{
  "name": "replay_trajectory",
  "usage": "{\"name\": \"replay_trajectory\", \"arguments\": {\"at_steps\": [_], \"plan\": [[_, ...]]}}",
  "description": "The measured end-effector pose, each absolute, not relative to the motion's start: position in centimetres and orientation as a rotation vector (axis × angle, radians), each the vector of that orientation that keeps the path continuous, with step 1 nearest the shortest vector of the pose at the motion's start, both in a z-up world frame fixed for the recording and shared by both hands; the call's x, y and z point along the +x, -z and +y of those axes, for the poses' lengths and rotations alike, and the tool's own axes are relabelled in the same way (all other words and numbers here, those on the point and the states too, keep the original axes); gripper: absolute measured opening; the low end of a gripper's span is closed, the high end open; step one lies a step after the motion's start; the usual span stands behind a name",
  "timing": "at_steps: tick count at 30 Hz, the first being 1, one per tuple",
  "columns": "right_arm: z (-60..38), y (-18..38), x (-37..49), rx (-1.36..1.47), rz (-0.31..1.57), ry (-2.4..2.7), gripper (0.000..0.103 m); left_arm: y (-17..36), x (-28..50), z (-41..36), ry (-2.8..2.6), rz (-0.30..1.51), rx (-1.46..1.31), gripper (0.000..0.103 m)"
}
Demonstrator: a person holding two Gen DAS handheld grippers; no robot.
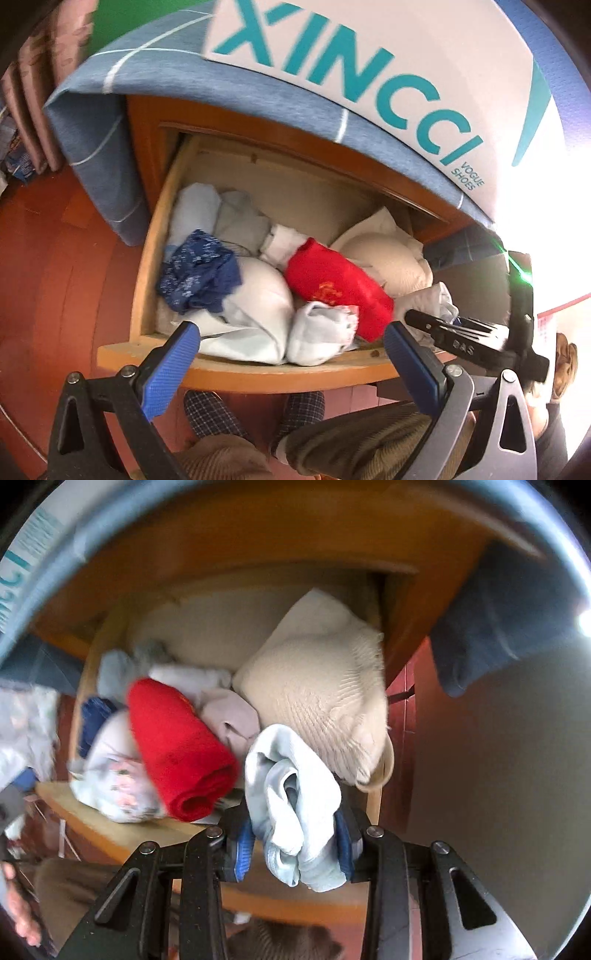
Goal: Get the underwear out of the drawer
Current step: 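Grasp the white pink-patterned sock with the left gripper while the right gripper holds the blue sock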
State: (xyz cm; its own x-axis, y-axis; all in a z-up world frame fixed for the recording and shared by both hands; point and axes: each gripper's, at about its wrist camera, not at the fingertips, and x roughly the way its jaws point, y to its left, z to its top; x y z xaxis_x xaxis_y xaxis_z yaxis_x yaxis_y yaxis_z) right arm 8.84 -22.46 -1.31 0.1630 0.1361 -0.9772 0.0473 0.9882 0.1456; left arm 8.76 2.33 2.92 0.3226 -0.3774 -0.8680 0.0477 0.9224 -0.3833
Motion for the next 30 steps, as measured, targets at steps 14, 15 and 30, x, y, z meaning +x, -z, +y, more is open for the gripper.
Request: {"name": "replay_trajectory", "arguments": {"at_steps": [14,15,30], "plan": [[-23.7,0.0,6.9,0.249,1.294,-0.030,0.034,0.2,11.7,-2.8,0.396,1.368,-0.160,0.102],[-23.5,0.1,7.0,0.244,1.291,-0.029,0.034,0.5,11.9,-3.2,0.398,1.380,-0.153,0.102],[-23.5,0.2,7.1,0.249,1.295,-0.033,0.035,3.1,13.1,-5.5,0.336,1.469,-0.092,0.062]]}}
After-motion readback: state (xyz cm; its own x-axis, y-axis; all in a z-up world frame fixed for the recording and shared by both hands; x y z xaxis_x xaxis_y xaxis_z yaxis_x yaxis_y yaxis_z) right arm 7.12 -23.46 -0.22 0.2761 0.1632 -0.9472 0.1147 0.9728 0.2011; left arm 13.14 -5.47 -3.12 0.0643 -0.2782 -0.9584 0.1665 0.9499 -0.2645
